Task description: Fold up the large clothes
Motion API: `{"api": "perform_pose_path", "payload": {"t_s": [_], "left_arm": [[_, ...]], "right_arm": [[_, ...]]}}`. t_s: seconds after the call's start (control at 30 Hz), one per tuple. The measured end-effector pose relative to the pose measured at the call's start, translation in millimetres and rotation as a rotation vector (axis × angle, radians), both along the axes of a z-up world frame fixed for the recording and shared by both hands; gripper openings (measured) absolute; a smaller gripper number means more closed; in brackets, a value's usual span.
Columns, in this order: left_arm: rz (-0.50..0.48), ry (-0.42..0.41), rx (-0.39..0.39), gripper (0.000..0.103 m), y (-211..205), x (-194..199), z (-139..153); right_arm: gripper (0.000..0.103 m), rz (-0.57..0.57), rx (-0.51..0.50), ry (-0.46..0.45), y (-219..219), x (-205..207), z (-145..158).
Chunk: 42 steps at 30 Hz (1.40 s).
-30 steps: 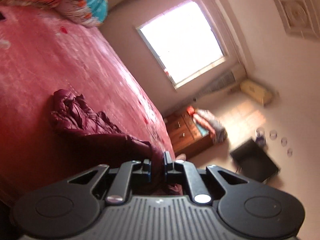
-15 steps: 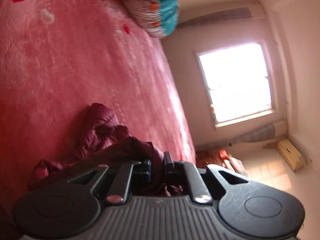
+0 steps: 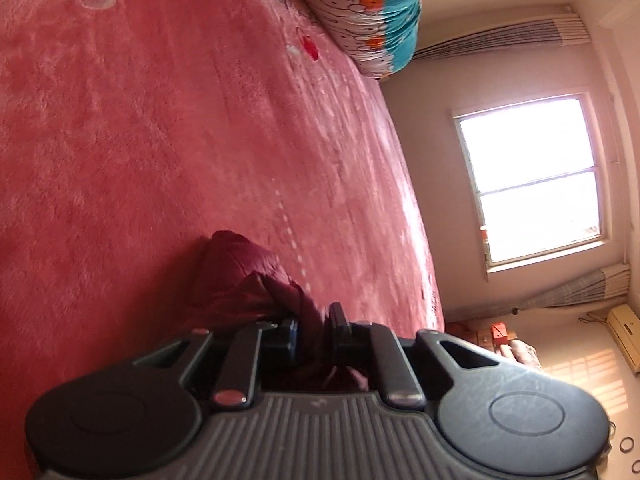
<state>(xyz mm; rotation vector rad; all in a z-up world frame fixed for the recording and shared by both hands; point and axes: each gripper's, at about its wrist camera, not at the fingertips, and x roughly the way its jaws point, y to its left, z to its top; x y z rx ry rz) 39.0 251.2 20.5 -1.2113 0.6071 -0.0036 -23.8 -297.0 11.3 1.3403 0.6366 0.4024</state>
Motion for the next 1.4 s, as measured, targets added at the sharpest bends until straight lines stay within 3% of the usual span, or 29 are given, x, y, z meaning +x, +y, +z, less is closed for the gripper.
{"api": "perform_pose_path", "payload": {"t_s": [0.1,0.17,0.2,0.3,0.33,0.47,0.57,0.7,0.83,0.97,1.07,1.2,1.4], "left_arm": [[-0.006,-0.004,0.023,0.017,-0.3,3.7,0.4],[-0.002,-0.015,0.04,0.022,-0.9,2.3,3.6],[0.007,-0.017,0.049,0.026,-0.8,1.2,5.4],[0.04,-0.046,0.107,0.035,-0.1,-6.1,15.6],[0.048,-0.05,0.146,0.037,-0.3,-9.7,22.0],[0.069,-0.113,0.299,0.041,-6.5,-27.9,51.6],[0.021,-0.148,0.414,0.042,-22.5,-36.9,69.7],[-0.168,-0.18,0.646,0.042,-75.0,-34.0,85.5],[-0.412,-0.234,0.745,0.041,-140.2,-19.8,78.8],[-0.643,-0.28,0.764,0.039,-198.0,-1.9,65.9],[-0.724,-0.293,0.777,0.039,-219.6,16.4,57.2],[-0.757,-0.253,0.763,0.037,-222.7,45.6,48.4],[-0.644,-0.176,0.838,0.034,-197.8,77.4,35.9]], "right_arm": [[0.044,-0.002,0.027,0.004,-3.6,12.0,-15.8],[0.067,-0.005,0.039,-0.017,-8.2,12.0,-16.1],[0.071,-0.007,0.041,-0.035,-10.4,11.9,-13.9],[0.091,-0.008,-0.012,-0.084,-14.0,16.5,-4.1],[0.102,-0.01,-0.041,-0.101,-15.1,16.1,1.1],[0.103,-0.035,-0.148,-0.198,-22.2,12.1,24.6],[0.103,-0.085,-0.243,-0.265,-24.4,3.7,42.0],[0.103,-0.113,-0.502,-0.357,-0.4,-2.1,64.7],[0.103,-0.025,-0.758,-0.408,47.8,3.7,72.2],[0.103,0.131,-0.837,-0.394,92.1,19.7,62.6],[0.103,0.224,-0.901,-0.365,121.2,36.2,51.2],[0.103,0.285,-1.067,-0.308,141.3,48.4,46.0],[0.103,0.238,-1.21,-0.234,132.3,71.1,33.1]]}}
